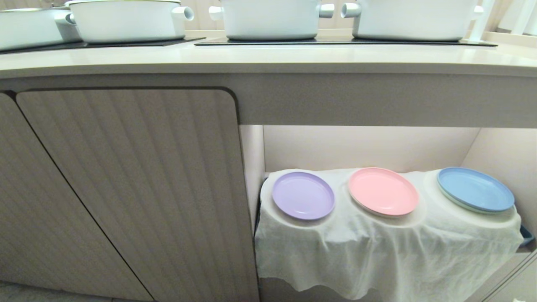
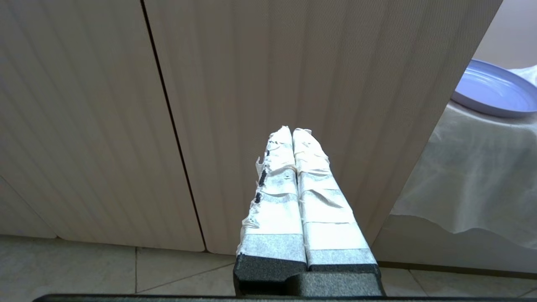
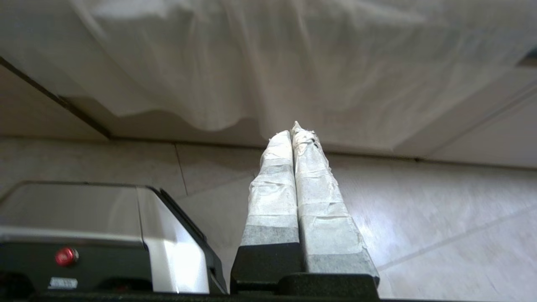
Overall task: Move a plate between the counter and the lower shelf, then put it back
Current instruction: Pick up the plate in the cupboard
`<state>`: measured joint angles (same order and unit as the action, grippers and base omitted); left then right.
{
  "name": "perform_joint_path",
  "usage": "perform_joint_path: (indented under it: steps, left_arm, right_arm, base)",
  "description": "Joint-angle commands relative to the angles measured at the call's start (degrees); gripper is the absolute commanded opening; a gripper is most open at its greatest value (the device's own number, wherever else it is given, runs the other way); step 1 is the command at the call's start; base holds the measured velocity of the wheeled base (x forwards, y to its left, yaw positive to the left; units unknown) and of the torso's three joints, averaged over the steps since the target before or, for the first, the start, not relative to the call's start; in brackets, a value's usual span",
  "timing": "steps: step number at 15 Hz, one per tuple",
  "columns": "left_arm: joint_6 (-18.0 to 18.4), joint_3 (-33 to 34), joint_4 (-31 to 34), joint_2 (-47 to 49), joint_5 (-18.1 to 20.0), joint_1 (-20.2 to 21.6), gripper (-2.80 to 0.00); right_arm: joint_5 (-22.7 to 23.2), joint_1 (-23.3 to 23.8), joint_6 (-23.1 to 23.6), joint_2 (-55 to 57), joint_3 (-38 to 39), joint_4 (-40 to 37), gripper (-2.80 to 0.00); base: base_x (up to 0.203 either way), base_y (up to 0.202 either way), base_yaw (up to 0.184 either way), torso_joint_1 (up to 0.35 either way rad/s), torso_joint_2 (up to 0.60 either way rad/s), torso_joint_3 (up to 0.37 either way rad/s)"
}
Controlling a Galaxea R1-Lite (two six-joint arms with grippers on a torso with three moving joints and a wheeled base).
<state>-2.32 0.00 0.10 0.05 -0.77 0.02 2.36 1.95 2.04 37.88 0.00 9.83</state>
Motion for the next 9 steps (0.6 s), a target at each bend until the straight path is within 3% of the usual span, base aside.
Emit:
perform_joint_path:
  steps: [1, 4, 9]
  left_arm:
    - [-0.1, 0.0, 0.0, 0.0, 0.0, 0.0, -2.80]
    - [-0.1, 0.0, 0.0, 0.0, 0.0, 0.1, -2.80]
    - [-0.1, 0.0, 0.0, 0.0, 0.0, 0.0, -2.80]
  right_arm:
    - [-0.6, 0.0, 0.7, -4.6, 0.0, -5.0, -2.80]
    - [-0.8, 0.0, 0.8, -10.7, -0.1, -10.3, -2.80]
    - [-0.8, -1.1, 0.8, -20.3, -0.1, -10.5, -2.80]
  base:
    - [0.000, 0.000, 0.000, 0.000, 0.00, 0.000]
    - [0.000, 0.000, 0.000, 0.000, 0.00, 0.000]
    - [0.000, 0.000, 0.000, 0.000, 0.00, 0.000]
